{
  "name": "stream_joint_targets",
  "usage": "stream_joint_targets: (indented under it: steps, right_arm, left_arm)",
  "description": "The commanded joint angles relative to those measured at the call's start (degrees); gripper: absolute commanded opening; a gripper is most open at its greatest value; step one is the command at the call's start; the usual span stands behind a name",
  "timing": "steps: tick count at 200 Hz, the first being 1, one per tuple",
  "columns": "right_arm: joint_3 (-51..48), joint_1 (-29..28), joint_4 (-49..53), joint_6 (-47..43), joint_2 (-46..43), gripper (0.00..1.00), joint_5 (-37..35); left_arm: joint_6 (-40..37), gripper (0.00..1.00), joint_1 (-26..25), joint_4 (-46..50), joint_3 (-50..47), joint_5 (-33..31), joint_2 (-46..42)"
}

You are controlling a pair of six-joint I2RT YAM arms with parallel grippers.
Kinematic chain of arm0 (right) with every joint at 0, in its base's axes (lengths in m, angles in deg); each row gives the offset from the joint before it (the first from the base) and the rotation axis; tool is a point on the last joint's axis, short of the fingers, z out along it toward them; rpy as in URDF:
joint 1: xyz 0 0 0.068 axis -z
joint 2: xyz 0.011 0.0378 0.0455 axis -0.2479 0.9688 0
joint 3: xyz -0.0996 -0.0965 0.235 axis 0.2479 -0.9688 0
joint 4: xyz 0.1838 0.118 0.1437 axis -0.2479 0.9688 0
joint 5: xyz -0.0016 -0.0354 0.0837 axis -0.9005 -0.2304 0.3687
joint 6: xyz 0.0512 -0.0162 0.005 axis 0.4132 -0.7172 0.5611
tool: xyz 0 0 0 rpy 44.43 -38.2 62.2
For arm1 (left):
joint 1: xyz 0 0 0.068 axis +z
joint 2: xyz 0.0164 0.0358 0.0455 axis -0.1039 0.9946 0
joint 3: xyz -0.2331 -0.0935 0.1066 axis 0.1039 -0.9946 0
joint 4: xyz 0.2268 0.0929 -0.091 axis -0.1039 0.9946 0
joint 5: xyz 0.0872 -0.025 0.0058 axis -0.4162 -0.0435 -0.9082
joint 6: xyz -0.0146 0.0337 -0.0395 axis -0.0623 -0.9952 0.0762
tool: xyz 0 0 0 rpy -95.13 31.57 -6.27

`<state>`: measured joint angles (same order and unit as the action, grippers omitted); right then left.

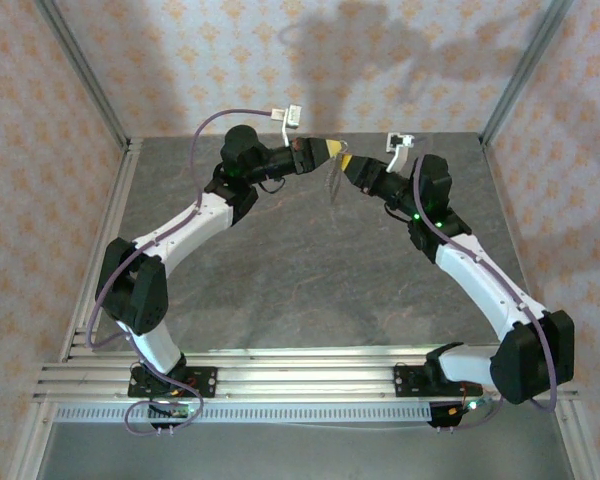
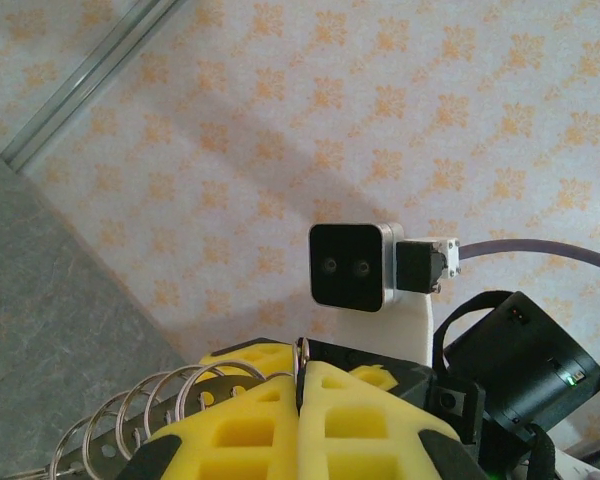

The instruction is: Put the keys on the keyring

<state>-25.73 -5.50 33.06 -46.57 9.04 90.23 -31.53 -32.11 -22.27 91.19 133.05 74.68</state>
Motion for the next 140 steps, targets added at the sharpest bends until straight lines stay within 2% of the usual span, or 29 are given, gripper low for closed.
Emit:
stream_joint_targets:
  steps: [1, 29, 93, 140]
  right_arm:
    - [1.5, -0.7, -0.8, -1.1, 0.4, 0.2, 1.4]
    - [0.5, -1.1, -1.1, -1.5, -0.5, 0.0, 2.7]
    - [-2.8, -1.9, -2.7, 0.1, -1.7, 0.0, 2.9]
    - [-2.3, -5.4, -3.9, 0.8, -1.3, 0.0, 2.4]
  left_arm:
    - [0.6, 0.0, -0.3, -3.8, 2.1, -0.3, -1.1]
    - [0.7, 0.0, -0.3, -4.0, 2.0, -0.5, -1.1]
    - [1.6, 0.0, -0.4, -6.1, 1.2, -1.4, -1.5]
    - [1.8, 0.0, -0.4, -7.2, 0.1, -1.8, -1.6]
